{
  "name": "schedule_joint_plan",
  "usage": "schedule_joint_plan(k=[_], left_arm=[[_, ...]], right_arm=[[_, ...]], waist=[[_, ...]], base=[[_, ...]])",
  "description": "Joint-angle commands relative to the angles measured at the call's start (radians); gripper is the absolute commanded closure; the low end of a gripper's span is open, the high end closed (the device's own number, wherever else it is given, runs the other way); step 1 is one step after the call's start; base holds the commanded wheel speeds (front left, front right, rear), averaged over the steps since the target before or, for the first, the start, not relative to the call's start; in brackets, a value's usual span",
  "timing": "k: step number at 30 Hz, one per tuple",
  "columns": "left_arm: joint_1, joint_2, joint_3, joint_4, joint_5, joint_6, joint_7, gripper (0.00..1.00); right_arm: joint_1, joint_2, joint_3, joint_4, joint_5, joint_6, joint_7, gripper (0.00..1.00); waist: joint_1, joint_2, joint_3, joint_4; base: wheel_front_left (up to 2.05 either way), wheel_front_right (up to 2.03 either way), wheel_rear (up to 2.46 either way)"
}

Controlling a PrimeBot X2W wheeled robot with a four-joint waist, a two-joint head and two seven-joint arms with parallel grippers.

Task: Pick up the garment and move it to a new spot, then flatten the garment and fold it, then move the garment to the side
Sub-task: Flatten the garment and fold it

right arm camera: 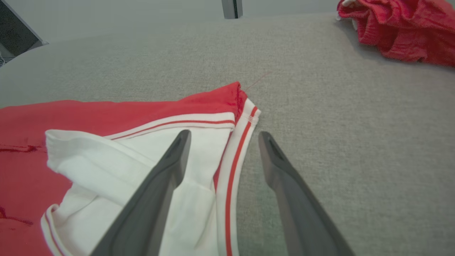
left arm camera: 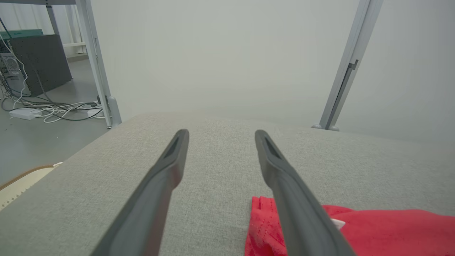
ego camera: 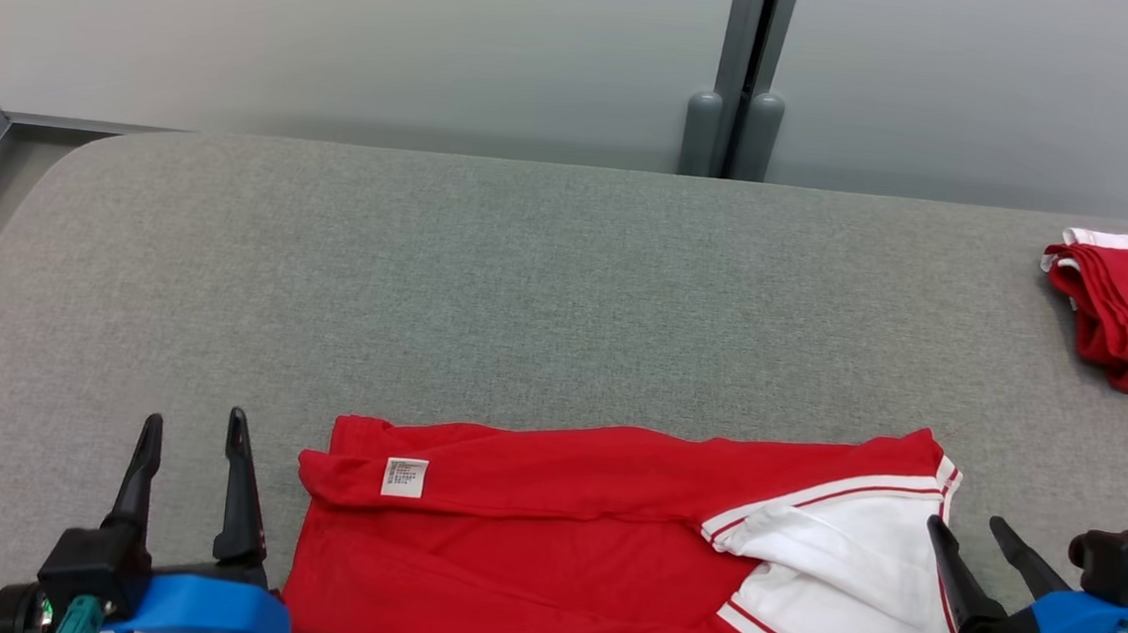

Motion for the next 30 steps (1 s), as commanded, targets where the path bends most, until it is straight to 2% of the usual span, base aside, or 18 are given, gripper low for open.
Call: schedule_joint_plan(k=[1, 10, 16, 17, 18, 19, 23, 30], left_arm=[[0.035, -0.011, 0.028, -0.032, 0.036, 0.001, -0.002, 0.00], [0.109, -0.037, 0.066, -0.006, 0.102, -0.030, -0.002, 0.00], [0.114, -0.048, 0.064, 0.010, 0.122, -0.039, -0.002, 0.00], [0.108, -0.049, 0.061, 0.012, 0.123, -0.039, -0.002, 0.00], [0.102, -0.050, 0.060, 0.014, 0.126, -0.040, -0.002, 0.00], [0.097, -0.050, 0.059, 0.017, 0.128, -0.039, -0.002, 0.00], [0.092, -0.051, 0.067, 0.027, 0.133, -0.041, -0.002, 0.00], [0.119, -0.052, 0.070, 0.047, 0.158, -0.042, -0.002, 0.00]], right_arm=[[-0.030, 0.016, -0.009, 0.042, -0.029, 0.001, 0.043, 0.00], [-0.037, 0.067, -0.046, 0.170, -0.062, 0.001, 0.129, 0.00], [-0.011, 0.122, -0.009, 0.213, -0.035, 0.002, 0.172, 0.00], [-0.010, 0.129, 0.003, 0.218, -0.026, 0.002, 0.184, 0.33], [-0.011, 0.138, 0.011, 0.222, -0.014, 0.002, 0.195, 0.76], [-0.013, 0.145, 0.017, 0.225, -0.002, 0.003, 0.199, 1.00], [-0.039, 0.128, 0.004, 0.229, 0.027, 0.001, 0.171, 1.00], [-0.070, 0.025, -0.116, 0.284, 0.042, 0.000, 0.101, 1.00]], waist=[[0.0001, 0.0000, 0.004, 0.012], [0.0001, 0.0000, -0.002, 0.031], [0.0001, 0.0000, -0.009, 0.032], [0.0001, 0.0000, -0.009, 0.032], [0.0001, 0.0000, -0.009, 0.031], [0.0001, 0.0000, -0.010, 0.030], [0.0001, 0.0000, -0.022, 0.020], [0.0001, 0.0000, -0.056, -0.002]], base=[[0.00, 0.00, 0.00], [0.00, 0.00, 0.00], [0.00, 0.00, 0.00], [0.00, 0.00, 0.00], [0.00, 0.00, 0.00], [0.00, 0.00, 0.00], [0.00, 0.00, 0.00], [0.00, 0.00, 0.00]])
